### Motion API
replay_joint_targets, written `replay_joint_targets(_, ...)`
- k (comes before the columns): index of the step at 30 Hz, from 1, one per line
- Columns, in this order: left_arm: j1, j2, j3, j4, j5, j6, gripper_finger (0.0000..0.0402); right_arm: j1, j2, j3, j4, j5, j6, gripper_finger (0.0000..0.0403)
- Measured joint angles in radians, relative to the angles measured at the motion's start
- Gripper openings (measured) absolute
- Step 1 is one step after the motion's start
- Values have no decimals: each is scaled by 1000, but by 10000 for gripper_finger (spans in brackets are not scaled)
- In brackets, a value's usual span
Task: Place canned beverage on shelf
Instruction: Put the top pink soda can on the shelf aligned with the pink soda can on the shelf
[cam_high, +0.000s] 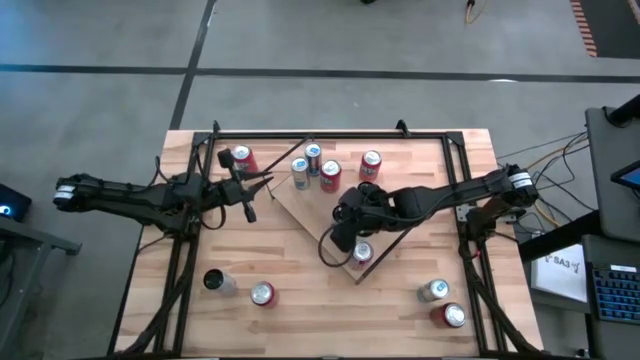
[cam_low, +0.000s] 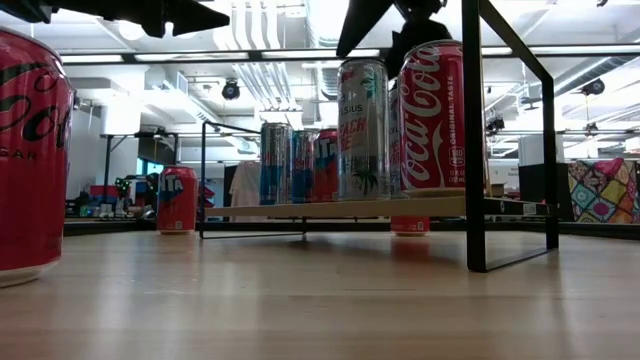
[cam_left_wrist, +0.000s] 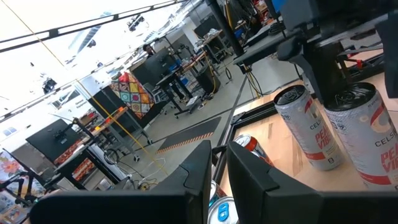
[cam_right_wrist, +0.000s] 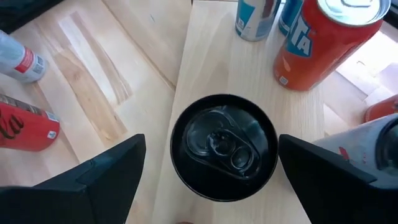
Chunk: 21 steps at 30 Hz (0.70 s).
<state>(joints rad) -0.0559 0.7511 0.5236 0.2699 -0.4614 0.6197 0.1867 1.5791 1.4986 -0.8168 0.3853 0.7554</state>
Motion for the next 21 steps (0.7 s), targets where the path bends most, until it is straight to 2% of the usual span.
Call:
replay_joint_targets(10,0,0,0,0,0,0,36,-1,0,88,-50,43,-49,354)
replay_joint_targets(15,0,0,0,7,10,-13,36,1,-1,141,-51,87,-147,354)
replay_joint_targets(18,0,0,0,14,75,-31,36,6,-2,163,-48,88,-207,354)
replay_joint_targets(21,0,4,0,34,183,-59,36,19,-3,168,-42,89,-275,354)
